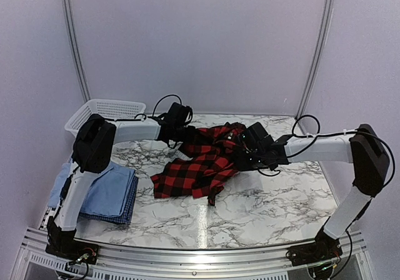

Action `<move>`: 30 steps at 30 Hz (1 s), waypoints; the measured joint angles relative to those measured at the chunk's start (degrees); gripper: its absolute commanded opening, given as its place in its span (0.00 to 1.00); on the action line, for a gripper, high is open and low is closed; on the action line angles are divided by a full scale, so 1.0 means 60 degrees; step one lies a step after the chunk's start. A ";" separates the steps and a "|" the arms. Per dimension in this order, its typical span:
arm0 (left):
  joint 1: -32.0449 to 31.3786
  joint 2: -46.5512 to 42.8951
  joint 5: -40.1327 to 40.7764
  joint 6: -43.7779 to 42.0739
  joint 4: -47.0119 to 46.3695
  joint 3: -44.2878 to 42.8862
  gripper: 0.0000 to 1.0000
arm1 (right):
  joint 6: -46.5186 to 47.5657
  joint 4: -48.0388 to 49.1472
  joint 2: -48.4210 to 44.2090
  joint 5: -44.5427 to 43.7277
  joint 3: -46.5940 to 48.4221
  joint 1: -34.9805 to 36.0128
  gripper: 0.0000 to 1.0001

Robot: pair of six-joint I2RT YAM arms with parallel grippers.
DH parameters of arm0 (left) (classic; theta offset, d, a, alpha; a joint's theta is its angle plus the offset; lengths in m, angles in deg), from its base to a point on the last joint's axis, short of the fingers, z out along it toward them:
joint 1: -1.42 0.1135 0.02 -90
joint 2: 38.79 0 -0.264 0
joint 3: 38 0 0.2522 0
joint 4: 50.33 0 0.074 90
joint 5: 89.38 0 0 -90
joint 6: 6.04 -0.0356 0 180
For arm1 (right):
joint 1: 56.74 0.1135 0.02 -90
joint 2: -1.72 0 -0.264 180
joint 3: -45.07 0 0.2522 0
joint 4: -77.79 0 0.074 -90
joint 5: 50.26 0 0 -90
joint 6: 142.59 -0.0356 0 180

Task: Fold and stack the long sleeve shirts
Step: Pick up the crumpled shirt from the center of the board, then flatten out the crumpled shirt at the center of the board.

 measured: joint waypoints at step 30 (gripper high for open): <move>-0.0954 -0.9202 0.0765 -0.2973 0.1082 0.1100 0.00 | 0.2685 -0.1213 -0.3730 -0.3162 0.3901 -0.2830 0.00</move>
